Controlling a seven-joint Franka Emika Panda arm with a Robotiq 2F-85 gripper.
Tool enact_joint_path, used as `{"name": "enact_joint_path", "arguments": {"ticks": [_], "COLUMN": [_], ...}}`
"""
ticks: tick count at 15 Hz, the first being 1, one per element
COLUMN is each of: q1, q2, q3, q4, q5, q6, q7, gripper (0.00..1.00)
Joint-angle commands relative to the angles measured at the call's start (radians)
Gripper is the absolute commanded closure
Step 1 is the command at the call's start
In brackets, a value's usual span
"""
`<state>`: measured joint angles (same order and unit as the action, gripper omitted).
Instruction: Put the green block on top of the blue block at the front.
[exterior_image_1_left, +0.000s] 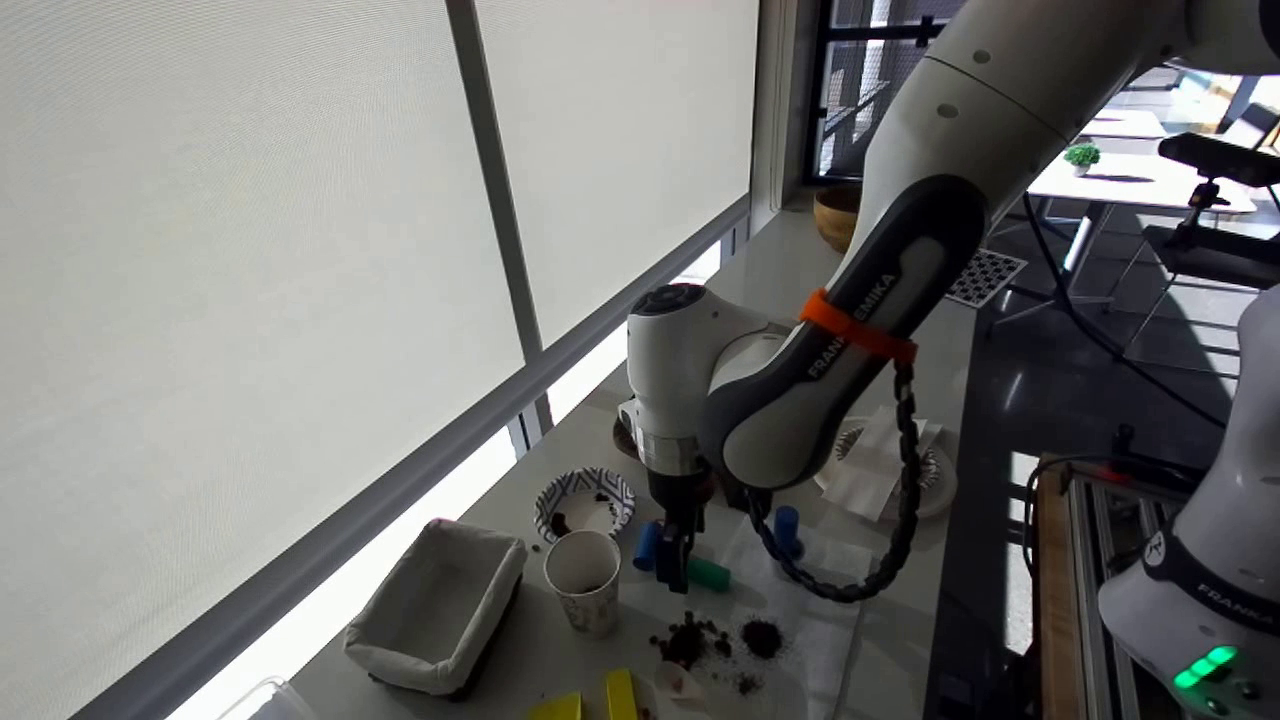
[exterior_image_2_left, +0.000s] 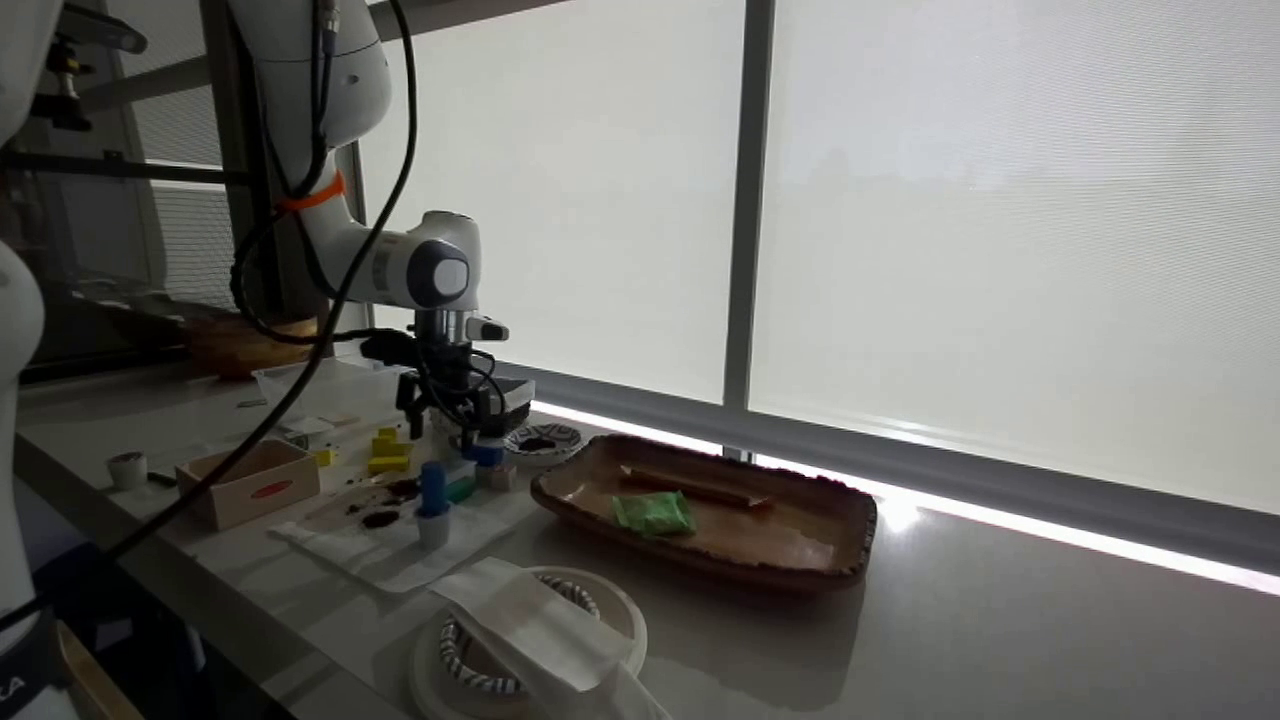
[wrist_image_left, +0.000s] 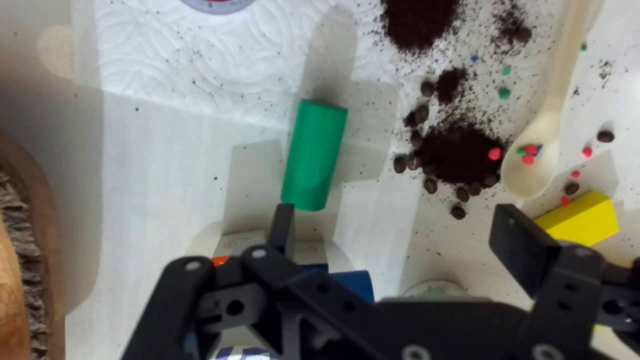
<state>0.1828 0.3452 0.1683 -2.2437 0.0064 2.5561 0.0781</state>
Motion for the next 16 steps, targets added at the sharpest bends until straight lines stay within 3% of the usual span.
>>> {"name": "enact_joint_path", "arguments": {"ticks": [1, 6, 10, 16], "q1": [0.026, 0.057, 0.074, 0.075], "q2": [-0.012, 0.012, 0.039, 0.071], "q3": [-0.019, -0.066, -0.1, -0.1], "q4": [-0.074, -0.108, -0.087, -0.048], "q5": [0.002, -0.042, -0.076, -0.08], "q6": [0.103, 0.189, 0.197, 0.191], "q7": [0.084, 0.161, 0.177, 0.16], "gripper": [0.0, 0.0, 0.0, 0.0]}}
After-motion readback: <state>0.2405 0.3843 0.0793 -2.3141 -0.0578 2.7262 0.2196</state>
